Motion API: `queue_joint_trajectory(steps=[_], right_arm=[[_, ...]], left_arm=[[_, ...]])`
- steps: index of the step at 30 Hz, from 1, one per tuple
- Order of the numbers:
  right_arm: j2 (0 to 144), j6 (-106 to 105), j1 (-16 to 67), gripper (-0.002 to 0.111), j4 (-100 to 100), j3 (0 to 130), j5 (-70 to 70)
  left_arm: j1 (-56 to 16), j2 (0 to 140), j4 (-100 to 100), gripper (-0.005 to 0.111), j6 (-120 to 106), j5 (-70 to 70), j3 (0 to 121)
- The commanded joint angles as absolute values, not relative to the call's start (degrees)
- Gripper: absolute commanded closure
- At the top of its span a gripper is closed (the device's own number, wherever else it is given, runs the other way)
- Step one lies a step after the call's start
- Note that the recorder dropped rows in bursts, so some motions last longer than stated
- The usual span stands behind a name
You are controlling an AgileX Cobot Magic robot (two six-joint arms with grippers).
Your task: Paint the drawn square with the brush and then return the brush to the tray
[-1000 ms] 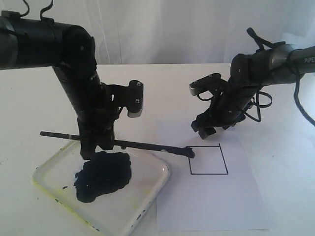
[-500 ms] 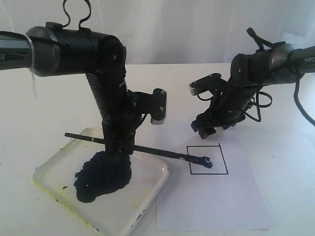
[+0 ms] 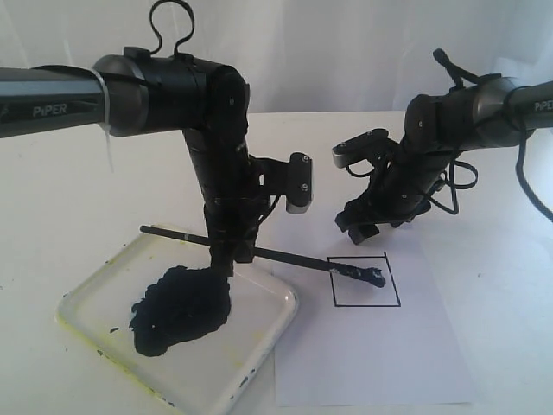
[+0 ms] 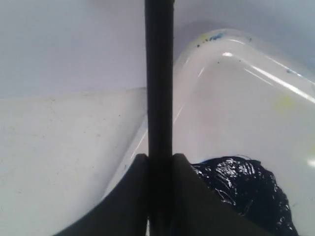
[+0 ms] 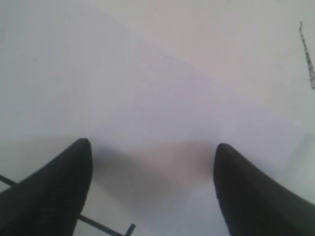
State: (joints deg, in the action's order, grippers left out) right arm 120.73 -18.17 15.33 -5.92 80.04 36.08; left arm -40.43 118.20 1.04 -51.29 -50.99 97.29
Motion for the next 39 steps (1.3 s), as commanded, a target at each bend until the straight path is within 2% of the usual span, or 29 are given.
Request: queue_joint_trajectory(steps=[1, 39], right_arm=[[121.39, -18.08, 15.36, 0.042, -5.58, 79.93, 35.76], [121.39, -17.95, 15.36, 0.042, -5.69, 79.93, 35.59]], left_arm=[[-40.72, 119.68, 1.5, 0.107, -50.74, -52.07, 99.19], [-40.62, 122.63, -0.62, 0.107, -51.13, -45.49, 100.74]])
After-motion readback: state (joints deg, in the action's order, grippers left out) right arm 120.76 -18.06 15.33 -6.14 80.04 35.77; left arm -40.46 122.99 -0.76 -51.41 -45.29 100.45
